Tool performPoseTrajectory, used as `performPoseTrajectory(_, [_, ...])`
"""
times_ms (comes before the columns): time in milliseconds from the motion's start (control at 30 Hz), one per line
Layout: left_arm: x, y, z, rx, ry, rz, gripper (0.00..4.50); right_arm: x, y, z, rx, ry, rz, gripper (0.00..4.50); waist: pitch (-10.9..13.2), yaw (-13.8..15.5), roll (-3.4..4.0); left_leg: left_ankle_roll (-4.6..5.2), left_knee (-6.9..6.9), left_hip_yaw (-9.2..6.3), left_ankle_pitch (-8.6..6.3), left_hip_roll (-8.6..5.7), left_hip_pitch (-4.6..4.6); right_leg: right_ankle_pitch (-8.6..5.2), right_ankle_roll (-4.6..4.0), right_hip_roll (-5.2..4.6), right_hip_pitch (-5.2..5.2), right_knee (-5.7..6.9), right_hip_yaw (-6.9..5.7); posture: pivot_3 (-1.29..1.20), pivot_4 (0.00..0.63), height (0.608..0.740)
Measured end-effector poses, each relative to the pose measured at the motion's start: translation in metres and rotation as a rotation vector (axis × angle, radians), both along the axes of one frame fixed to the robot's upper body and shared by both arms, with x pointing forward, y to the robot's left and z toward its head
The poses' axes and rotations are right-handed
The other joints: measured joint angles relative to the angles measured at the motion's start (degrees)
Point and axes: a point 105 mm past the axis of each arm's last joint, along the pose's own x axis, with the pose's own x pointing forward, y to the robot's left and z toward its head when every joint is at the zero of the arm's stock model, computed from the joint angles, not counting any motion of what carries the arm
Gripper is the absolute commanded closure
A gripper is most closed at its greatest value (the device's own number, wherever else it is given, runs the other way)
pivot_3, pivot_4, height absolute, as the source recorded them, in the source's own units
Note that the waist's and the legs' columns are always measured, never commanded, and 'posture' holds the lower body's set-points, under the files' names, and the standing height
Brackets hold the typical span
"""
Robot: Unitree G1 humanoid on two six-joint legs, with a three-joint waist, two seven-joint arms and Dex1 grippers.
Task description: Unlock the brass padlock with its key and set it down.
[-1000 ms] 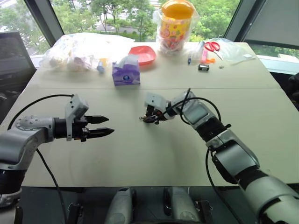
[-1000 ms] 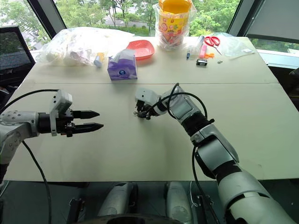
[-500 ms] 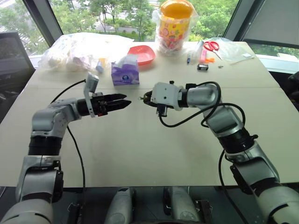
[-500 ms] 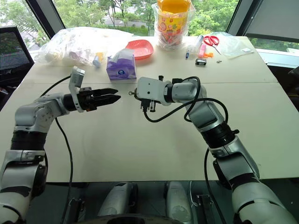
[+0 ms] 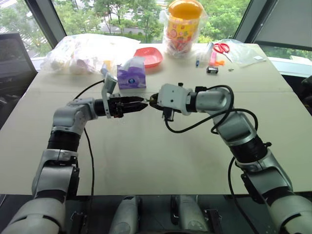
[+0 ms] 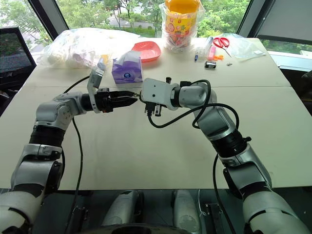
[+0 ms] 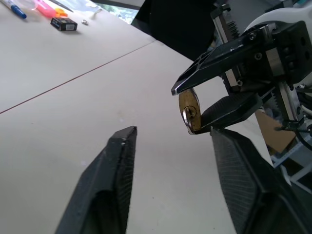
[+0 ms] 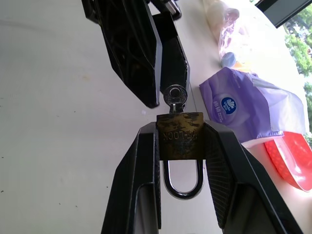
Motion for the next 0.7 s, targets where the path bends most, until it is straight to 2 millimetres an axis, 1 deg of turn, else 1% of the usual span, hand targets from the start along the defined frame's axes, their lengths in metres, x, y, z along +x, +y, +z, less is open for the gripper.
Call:
performPoseTrajectory(67, [-0.0007, -0.0025, 0.0, -0.008, 0.001, -0.01, 4.17, 0.0005, -0.001, -0.0013, 0.002, 0.007, -0.011, 3.82, 0.0, 0.0, 0.0, 0.0, 0.0, 0.0, 0.0, 0.0, 0.0, 0.0, 0.0, 0.0, 0.0, 0.0, 0.0, 0.0, 0.15, 0.74])
performPoseTrajectory(100, [-0.0009, -0.0042, -0.0002, -0.013, 0.003, -0.014, 4.47, 0.0009, -0.0017, -0.0023, 0.003, 0.011, -0.018, 3.82, 0.0, 0.01, 0.0, 0.0, 0.0, 0.0, 0.0, 0.0, 0.0, 0.0, 0.0, 0.0, 0.0, 0.01, 0.0, 0.0, 0.15, 0.74])
performPoseTrajectory(433, [-0.003, -0.0066, 0.001, -0.018, 0.028, -0.021, 4.47, -0.0004, -0.0017, -0.003, 0.003, 0.012, -0.025, 3.82, 0.0, 0.0, 0.0, 0.0, 0.01, -0.01, 0.0, 0.0, 0.0, 0.0, 0.0, 0.0, 0.0, 0.01, 0.0, 0.0, 0.15, 0.74])
performPoseTrajectory(467, [-0.0032, -0.0065, 0.001, -0.02, 0.033, -0.022, 3.95, -0.0005, -0.0016, -0.003, 0.003, 0.012, -0.024, 3.82, 0.0, 0.0, 0.0, 0.0, 0.01, -0.01, 0.0, 0.0, 0.0, 0.0, 0.0, 0.0, 0.0, 0.01, 0.0, 0.0, 0.15, 0.74])
performPoseTrajectory(500, [-0.003, -0.006, 0.0012, -0.021, 0.034, -0.019, 3.69, -0.0005, -0.0014, -0.0031, 0.004, 0.011, -0.023, 3.82, 0.0, 0.0, 0.0, 0.0, 0.01, -0.01, 0.0, 0.0, 0.0, 0.0, 0.0, 0.0, 0.0, 0.01, 0.0, 0.0, 0.15, 0.74])
performPoseTrajectory(567, [-0.0025, -0.0046, 0.0023, -0.025, 0.032, -0.012, 2.95, -0.0013, -0.0003, -0.0043, -0.001, 0.015, -0.018, 3.82, 0.0, 0.0, 0.0, 0.0, 0.01, -0.02, 0.0, 0.0, 0.0, 0.0, 0.0, 0.0, 0.0, 0.01, 0.0, 0.0, 0.15, 0.74])
performPoseTrajectory(700, [-0.0012, -0.0029, 0.0058, -0.033, 0.015, 0.003, 2.95, -0.0042, 0.0044, -0.0093, -0.01, 0.025, 0.003, 3.82, 0.0, 0.0, 0.0, 0.0, 0.01, -0.01, 0.0, 0.0, 0.0, 0.0, 0.0, 0.0, 0.0, 0.01, 0.0, 0.0, 0.15, 0.74])
